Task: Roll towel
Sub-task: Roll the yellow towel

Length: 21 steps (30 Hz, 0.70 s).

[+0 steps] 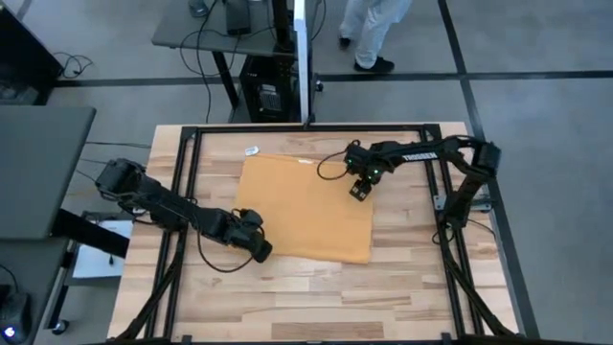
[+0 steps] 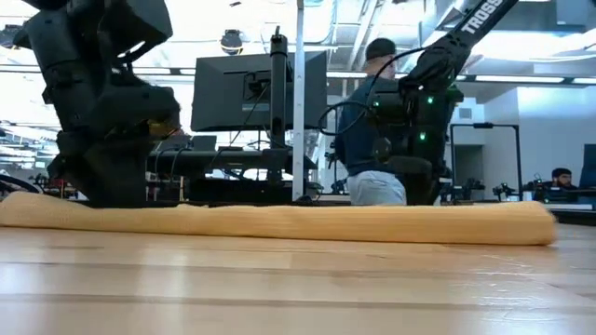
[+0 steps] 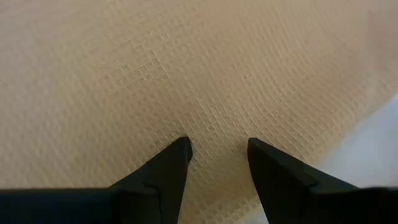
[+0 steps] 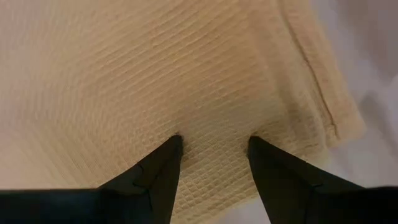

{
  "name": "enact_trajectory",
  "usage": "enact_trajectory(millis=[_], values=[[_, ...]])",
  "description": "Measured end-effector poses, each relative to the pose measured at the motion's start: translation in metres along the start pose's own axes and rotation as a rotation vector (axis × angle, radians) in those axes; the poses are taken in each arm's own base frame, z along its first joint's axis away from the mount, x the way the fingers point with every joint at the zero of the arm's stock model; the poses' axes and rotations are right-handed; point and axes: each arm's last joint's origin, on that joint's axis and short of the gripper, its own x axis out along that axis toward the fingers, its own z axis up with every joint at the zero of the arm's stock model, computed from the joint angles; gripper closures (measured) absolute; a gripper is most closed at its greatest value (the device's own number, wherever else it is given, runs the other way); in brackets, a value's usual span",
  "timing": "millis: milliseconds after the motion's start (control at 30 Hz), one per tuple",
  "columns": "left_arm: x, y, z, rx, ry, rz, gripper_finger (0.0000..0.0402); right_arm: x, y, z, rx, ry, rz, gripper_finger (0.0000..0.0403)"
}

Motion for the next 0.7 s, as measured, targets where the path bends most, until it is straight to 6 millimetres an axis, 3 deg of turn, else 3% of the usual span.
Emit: enact_trajectory(millis=[200,433,567,700], values=[[0.003,0.018,0.014,0.125,0.000,0.129,0.0247,-0.018,0.030,-0.023,-0.001,0.070,0.041,0.0221],[0.004,0.032,0.040,0.316,-0.027,0.255,0.0247,-0.027,0.087,-0.050,-0.143,0.115,0.186,0.0221],[-0.019,0.026,0.055,0.403,0.013,0.287,0.0247,-0.040,0.103,-0.054,-0.209,0.085,0.194,0.0221],[-0.048,0.006,0.066,0.342,-0.094,0.176,0.0247,-0.057,0.096,-0.043,-0.180,-0.040,0.129,0.0221]])
